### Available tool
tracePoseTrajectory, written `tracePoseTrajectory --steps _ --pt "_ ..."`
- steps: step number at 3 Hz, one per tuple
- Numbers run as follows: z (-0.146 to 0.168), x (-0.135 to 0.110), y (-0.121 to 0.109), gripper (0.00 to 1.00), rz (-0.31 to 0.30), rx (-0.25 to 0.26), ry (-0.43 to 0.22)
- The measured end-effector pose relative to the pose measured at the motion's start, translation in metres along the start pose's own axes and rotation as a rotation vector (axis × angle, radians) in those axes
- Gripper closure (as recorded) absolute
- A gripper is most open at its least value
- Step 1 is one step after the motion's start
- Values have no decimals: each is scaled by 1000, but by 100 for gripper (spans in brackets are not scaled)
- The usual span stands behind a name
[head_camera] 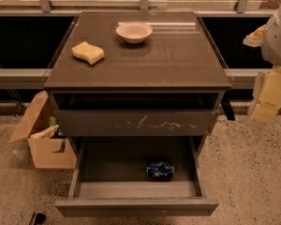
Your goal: Pick pepsi can from middle drawer and place on counter
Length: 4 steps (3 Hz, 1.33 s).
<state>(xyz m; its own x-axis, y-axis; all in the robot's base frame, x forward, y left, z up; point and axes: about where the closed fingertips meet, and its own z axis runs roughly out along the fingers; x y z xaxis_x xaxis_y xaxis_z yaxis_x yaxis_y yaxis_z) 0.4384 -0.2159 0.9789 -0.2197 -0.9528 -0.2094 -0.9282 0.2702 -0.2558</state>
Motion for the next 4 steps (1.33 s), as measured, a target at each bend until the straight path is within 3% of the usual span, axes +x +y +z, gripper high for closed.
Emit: tracePoseTrajectory --steps 1,3,4 --pt "0 0 0 0 0 0 0" --pt "74 -19 46 0 -61 -89 -160" --pt "139 -22 76 0 -45 -170 -259"
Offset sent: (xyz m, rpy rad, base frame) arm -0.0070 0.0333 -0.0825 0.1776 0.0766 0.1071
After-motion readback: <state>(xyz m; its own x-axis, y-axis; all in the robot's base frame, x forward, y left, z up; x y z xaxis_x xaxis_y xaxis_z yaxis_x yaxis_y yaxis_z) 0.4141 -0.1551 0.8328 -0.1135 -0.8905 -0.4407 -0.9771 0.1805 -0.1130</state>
